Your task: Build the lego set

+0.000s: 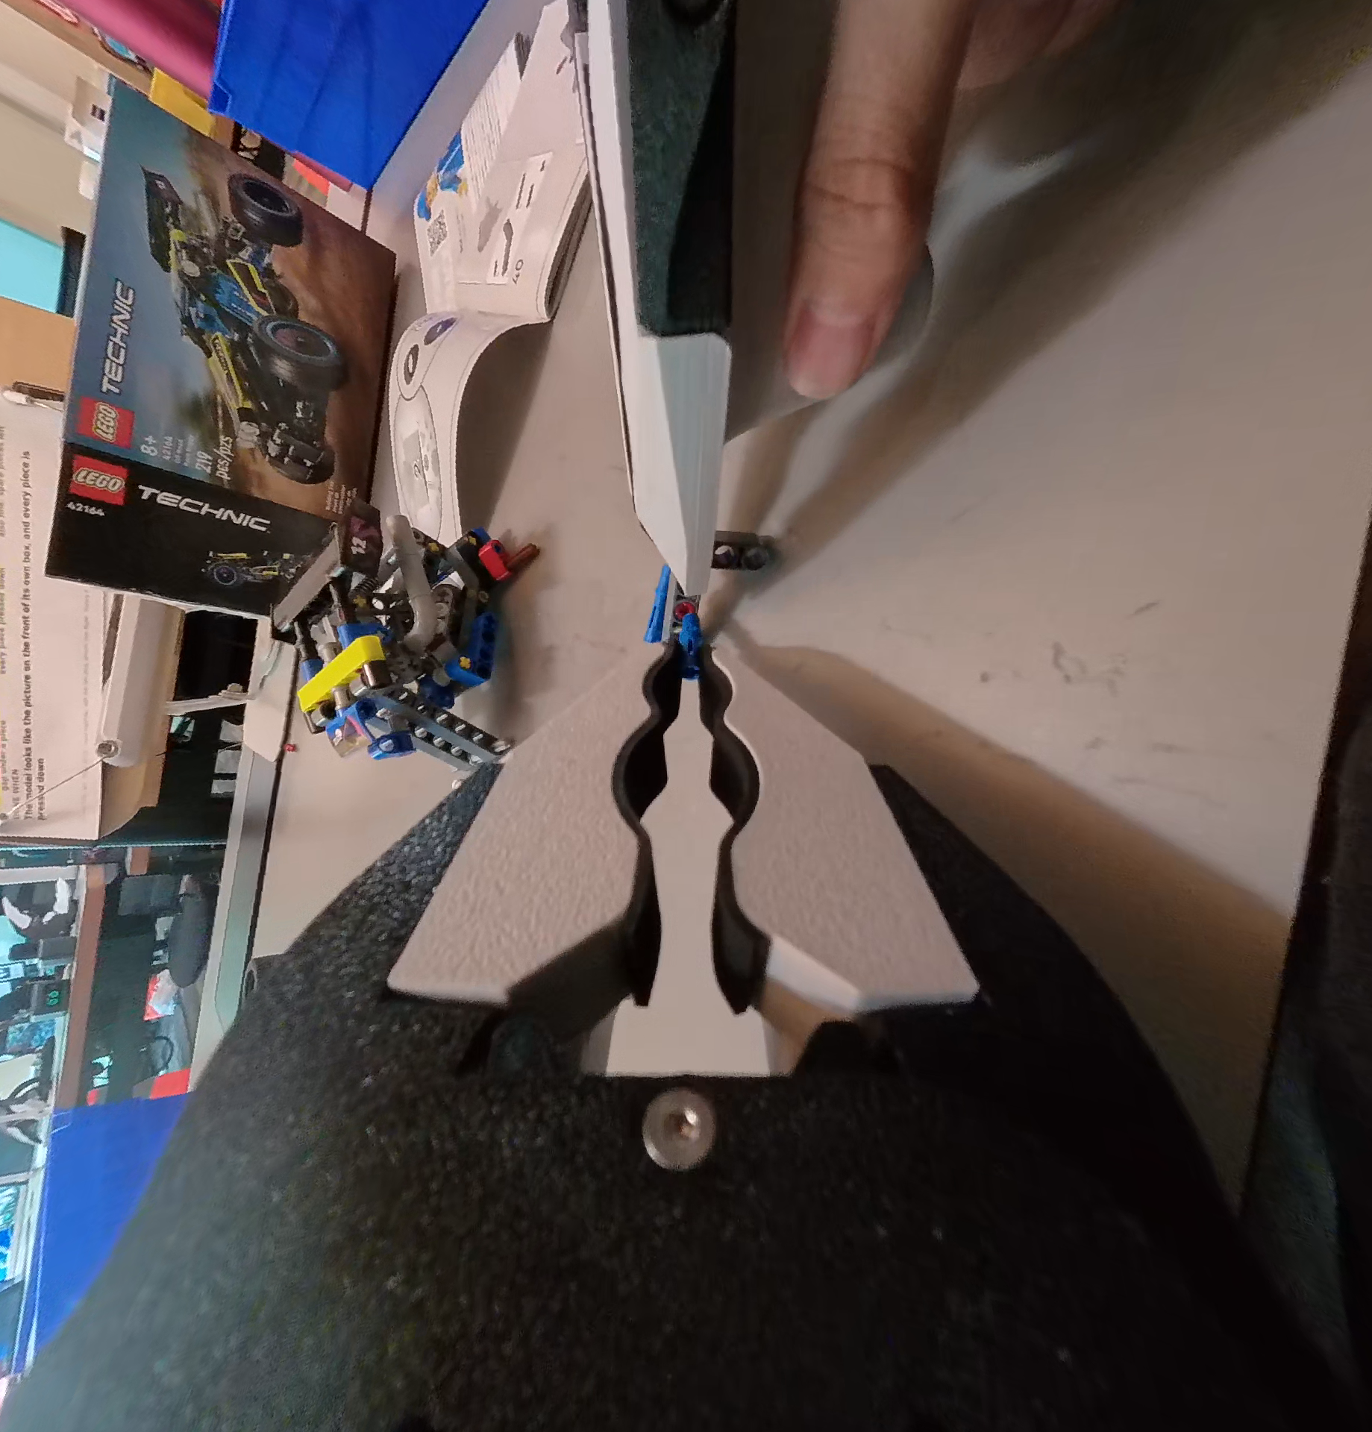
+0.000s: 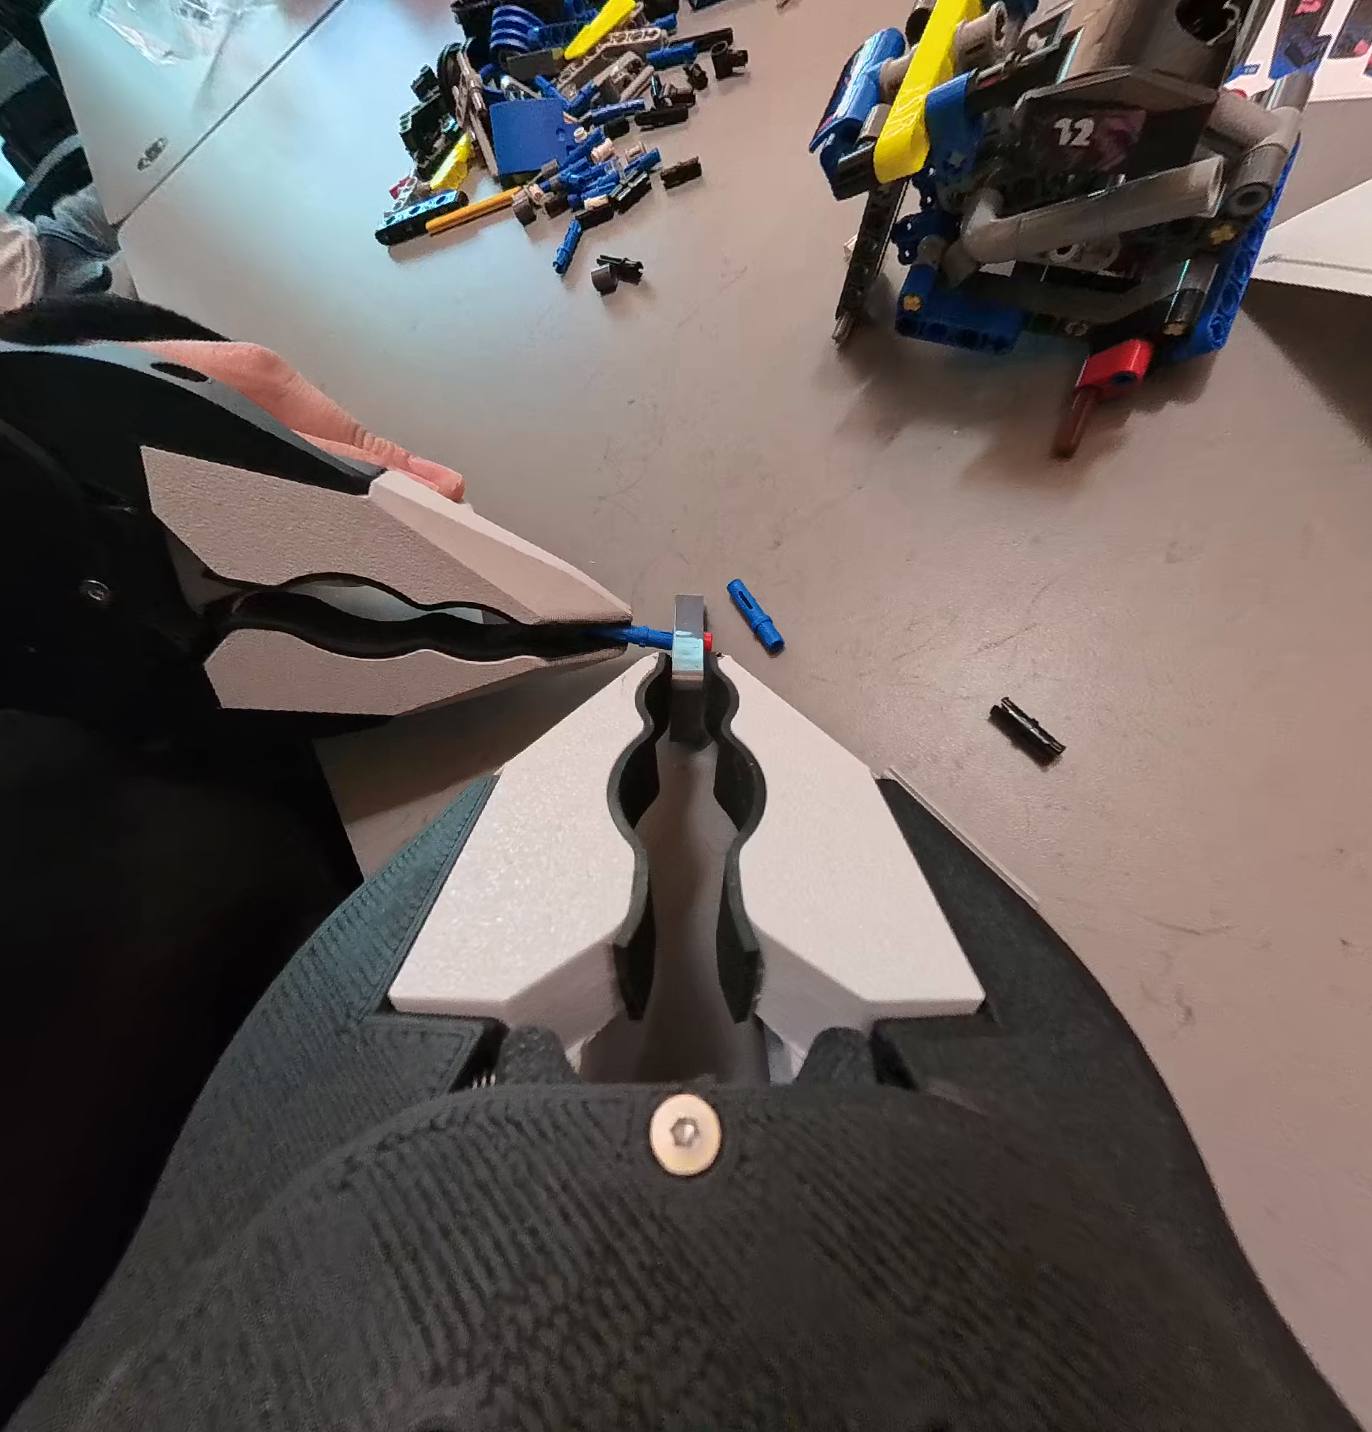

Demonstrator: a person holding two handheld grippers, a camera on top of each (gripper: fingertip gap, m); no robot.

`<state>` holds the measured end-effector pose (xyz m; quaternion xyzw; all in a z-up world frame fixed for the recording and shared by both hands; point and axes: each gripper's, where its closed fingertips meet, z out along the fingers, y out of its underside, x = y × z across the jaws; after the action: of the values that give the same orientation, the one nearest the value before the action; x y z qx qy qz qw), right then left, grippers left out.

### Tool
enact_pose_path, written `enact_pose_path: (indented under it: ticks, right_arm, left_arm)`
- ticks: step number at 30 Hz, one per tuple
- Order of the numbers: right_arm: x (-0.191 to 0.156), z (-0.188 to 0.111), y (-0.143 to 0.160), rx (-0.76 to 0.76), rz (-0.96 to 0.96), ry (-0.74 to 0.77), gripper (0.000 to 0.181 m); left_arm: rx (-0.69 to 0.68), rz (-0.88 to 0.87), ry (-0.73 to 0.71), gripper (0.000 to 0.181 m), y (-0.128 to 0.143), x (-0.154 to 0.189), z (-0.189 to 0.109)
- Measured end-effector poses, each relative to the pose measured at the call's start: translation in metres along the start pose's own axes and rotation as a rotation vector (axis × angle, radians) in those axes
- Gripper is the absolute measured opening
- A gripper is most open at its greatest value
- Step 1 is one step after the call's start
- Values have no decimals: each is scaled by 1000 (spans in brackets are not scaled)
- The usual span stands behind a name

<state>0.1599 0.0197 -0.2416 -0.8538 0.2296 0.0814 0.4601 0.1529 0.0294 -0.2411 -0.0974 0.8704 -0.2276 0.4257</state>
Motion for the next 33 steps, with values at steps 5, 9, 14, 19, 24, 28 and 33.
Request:
enact_pose_path:
  ticks: [5, 9, 14, 19, 24, 28, 33]
  right_arm:
    - [0, 0, 0, 1, 12, -6, 7]
    - [0, 0, 0, 1, 7, -3, 7]
    - [0, 1, -1, 2, 8, 2, 7]
    - [0, 1, -1, 1, 4, 6, 7]
    - [1, 1, 0, -4, -16, 13, 7]
    - [1, 1, 0, -5, -15, 8, 7]
    - [2, 1, -1, -6, -37, 25, 8]
  left_arm:
    - [-13, 5, -6, 1, -1, -1, 0]
    - [-4, -4, -12, 1, -2, -2, -1]
    - [-8, -3, -8, 1, -2, -2, 1]
    - [-24, 0, -19, 1, -2, -2, 1]
    - [-25, -2, -24, 1, -3, -3, 2]
    - [-8, -34, -8, 1, -3, -4, 3]
    - [1, -61, -1, 1, -2, -4, 4]
